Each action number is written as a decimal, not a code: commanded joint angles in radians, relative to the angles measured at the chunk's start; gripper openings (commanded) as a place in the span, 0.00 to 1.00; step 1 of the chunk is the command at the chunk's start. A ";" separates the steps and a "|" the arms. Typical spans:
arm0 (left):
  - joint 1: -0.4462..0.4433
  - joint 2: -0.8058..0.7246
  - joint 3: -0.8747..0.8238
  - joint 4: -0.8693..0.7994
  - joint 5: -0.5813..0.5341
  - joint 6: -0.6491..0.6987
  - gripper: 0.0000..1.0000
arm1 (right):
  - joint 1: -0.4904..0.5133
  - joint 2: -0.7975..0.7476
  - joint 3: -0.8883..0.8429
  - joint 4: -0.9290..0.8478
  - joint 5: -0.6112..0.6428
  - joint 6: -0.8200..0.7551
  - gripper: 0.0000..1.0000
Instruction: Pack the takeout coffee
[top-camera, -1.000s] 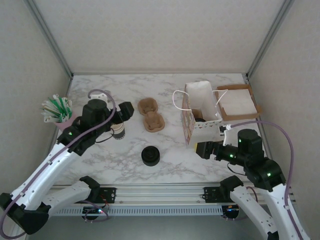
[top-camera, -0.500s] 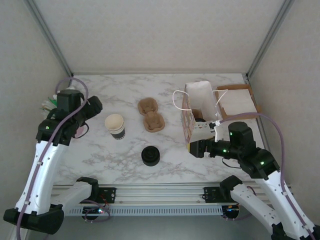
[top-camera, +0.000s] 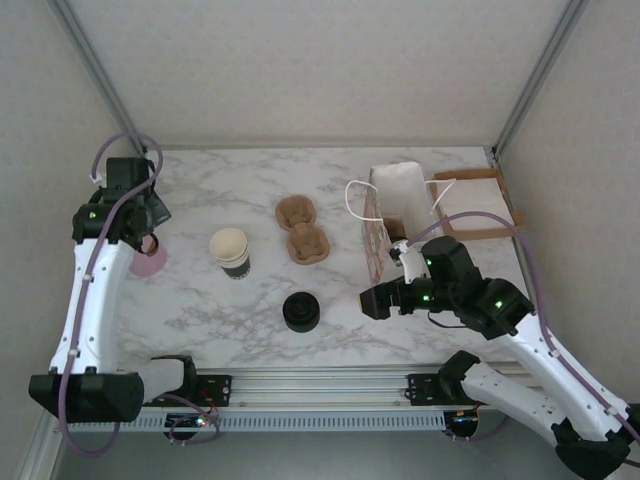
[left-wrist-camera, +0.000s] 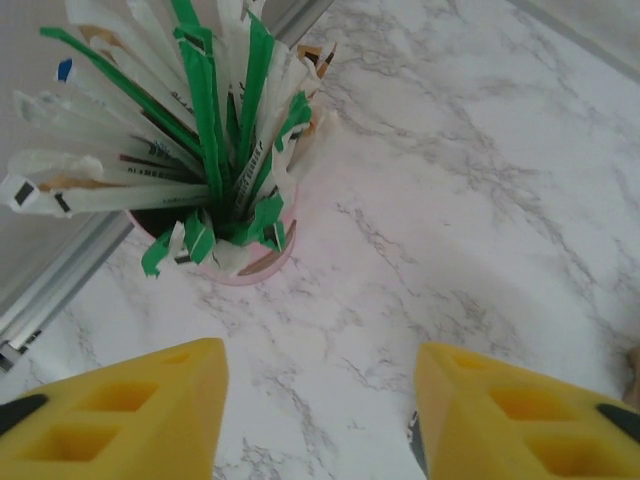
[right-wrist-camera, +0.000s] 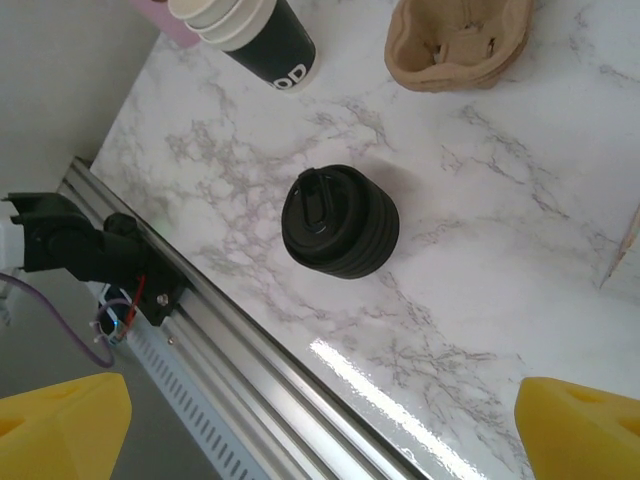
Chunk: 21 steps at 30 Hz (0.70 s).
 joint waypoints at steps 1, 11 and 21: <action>0.020 0.064 0.050 -0.040 -0.060 0.016 0.46 | 0.047 0.017 0.029 0.029 0.060 -0.013 0.99; 0.080 0.222 0.114 -0.029 -0.054 0.022 0.44 | 0.090 0.112 0.030 0.054 0.097 -0.044 0.99; 0.126 0.246 0.091 0.017 0.016 0.033 0.36 | 0.091 0.164 0.034 0.061 0.098 -0.057 0.99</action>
